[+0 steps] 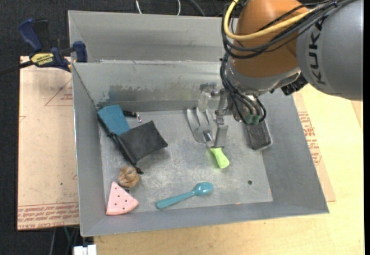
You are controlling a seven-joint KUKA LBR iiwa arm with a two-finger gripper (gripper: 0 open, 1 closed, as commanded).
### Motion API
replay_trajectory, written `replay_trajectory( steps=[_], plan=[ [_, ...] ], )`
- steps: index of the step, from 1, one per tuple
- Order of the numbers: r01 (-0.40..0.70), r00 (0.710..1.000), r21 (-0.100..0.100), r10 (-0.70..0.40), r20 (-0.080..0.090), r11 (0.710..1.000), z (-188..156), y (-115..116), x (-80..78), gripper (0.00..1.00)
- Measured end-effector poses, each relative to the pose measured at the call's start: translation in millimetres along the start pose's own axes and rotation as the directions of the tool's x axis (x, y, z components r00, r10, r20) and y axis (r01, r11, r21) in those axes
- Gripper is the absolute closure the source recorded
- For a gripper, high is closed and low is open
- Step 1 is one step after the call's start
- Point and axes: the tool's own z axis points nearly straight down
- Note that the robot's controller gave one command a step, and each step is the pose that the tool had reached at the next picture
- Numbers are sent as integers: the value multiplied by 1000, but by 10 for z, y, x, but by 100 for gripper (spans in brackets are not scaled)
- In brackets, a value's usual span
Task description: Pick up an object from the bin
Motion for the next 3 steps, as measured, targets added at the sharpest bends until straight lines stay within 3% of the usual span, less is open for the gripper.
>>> replay_trajectory(
  steps=[1,2,3],
  plan=[
    [-2,1000,-1,2,8,1000,-45,-3,-14,0],
    [-34,999,-2,34,9,999,131,232,-143,0],
    [66,998,0,-66,12,998,510,518,-227,0]
  ],
)
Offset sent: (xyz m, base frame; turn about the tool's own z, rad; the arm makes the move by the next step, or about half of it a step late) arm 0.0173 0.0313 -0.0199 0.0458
